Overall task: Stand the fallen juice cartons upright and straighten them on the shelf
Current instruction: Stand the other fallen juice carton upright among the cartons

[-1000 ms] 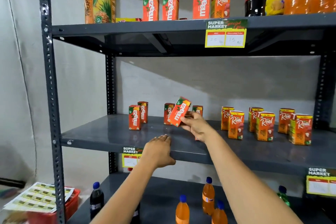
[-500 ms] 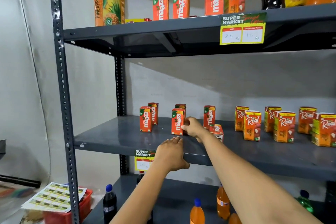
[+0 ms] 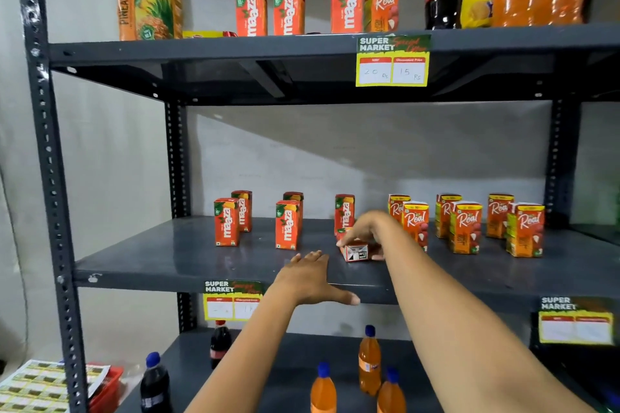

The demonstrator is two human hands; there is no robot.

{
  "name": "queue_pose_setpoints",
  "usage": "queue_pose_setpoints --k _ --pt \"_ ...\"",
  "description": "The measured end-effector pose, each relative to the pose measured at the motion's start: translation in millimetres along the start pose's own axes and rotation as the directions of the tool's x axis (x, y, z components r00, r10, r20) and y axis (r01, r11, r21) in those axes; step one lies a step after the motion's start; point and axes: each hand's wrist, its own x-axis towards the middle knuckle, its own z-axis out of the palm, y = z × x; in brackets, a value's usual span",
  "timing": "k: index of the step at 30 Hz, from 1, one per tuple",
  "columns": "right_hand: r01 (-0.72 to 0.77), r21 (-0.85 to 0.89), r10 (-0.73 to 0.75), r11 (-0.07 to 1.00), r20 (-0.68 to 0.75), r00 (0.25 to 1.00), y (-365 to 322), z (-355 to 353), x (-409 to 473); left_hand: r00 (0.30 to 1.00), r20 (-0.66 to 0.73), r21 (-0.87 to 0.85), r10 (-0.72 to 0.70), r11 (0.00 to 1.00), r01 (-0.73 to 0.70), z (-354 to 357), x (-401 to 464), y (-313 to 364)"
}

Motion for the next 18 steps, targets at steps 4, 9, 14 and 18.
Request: queue_pose_setpoints --k 4,9,14,18 --pt "-0.057 0.063 0.052 0.996 0.075 0.996 3 1 3 1.000 -0.020 0.009 0.009 1.000 -0.009 0 -5 1" --pt "-0.082 0.370 0.058 0.926 0.076 0.995 17 -3 11 0.999 -0.046 0.031 0.026 0.999 -0.025 1 -6 0" --pt "-0.080 0.547 0.032 0.833 0.097 0.995 33 -4 18 0.986 -0.139 0.238 0.091 0.970 -0.056 8 -6 -1" --pt "-0.003 0.678 -0.029 0.735 0.036 0.999 42 5 14 0.897 -0.404 0.275 0.178 0.959 -0.067 26 -17 -3"
